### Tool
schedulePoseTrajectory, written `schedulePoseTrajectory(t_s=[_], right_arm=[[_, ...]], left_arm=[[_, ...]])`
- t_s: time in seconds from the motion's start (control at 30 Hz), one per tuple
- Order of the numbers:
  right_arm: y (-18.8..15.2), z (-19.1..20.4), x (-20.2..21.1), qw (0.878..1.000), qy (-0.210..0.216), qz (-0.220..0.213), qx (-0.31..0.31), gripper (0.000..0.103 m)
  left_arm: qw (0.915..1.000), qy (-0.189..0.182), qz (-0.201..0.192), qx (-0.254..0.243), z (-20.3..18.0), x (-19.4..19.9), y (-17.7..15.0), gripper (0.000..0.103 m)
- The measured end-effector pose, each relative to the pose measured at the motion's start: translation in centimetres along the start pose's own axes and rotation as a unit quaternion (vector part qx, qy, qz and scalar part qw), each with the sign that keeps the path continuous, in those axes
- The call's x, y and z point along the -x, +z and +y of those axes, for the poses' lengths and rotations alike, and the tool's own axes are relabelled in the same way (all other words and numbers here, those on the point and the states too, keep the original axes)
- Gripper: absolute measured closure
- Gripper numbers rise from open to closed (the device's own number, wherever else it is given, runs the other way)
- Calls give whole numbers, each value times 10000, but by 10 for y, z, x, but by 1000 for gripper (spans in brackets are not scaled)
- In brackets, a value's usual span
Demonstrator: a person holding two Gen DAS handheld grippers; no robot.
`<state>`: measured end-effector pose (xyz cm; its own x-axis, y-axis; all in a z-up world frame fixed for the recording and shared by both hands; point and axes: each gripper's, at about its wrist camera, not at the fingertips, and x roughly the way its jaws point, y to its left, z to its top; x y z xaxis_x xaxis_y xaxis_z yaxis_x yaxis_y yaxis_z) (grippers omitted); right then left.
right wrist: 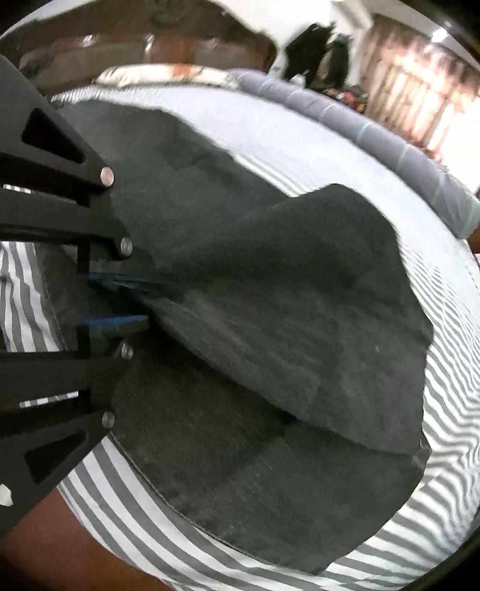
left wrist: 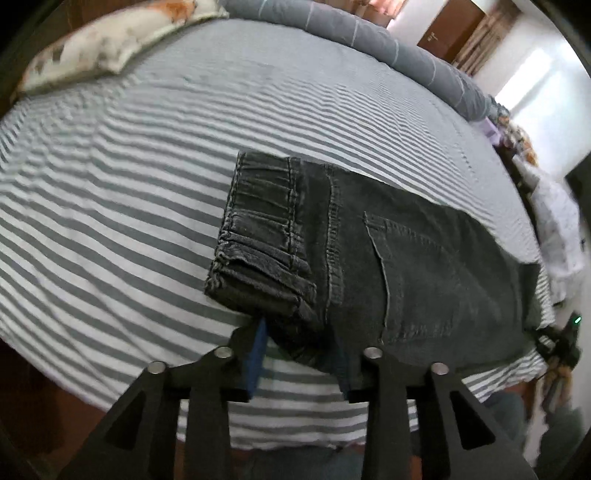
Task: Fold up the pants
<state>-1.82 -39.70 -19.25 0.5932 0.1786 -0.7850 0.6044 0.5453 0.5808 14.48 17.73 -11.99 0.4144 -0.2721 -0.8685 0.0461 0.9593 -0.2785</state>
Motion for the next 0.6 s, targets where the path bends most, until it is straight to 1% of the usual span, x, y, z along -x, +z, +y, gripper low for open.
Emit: schedulePoseTrajectory(t_s=[0.1, 0.13, 0.2, 0.23, 0.27, 0.37, 0.4, 0.47, 0.53, 0.6], right_arm=[[10, -14, 6, 9995, 223, -77, -226, 83], [13, -18, 8, 9992, 265, -98, -276, 83], [20, -22, 9, 9989, 276, -118, -361, 83], [23, -24, 9, 9987, 296, -101, -396, 83], [27, -24, 8, 9985, 323, -83, -431, 86], [35, -24, 8, 9988, 280, -31, -391, 91], [39, -21, 9, 9989, 296, -17, -363, 93], [45, -16, 11, 9994, 207, -18, -284, 95], [51, -9, 13, 9994, 237, -10, -244, 96], [57, -6, 14, 9994, 252, 21, -250, 96]], left_arm=[[9984, 266, -329, -385, -20, 19, -11, 60], [9963, 379, -533, -560, -29, 29, -16, 58], [9913, 491, -836, -889, -51, 39, -20, 55], [9877, 501, -967, -1120, -64, 43, -23, 52], [9832, 454, -1066, -1407, -83, 45, -28, 51], [9729, 155, -1081, -2041, -133, 41, -37, 50], [9688, -19, -1029, -2254, -154, 36, -38, 50], [9595, -389, -884, -2646, -193, 24, -48, 50], [9459, -707, -728, -3083, -239, 8, -59, 50], [9321, -914, -615, -3450, -276, -7, -70, 50]])
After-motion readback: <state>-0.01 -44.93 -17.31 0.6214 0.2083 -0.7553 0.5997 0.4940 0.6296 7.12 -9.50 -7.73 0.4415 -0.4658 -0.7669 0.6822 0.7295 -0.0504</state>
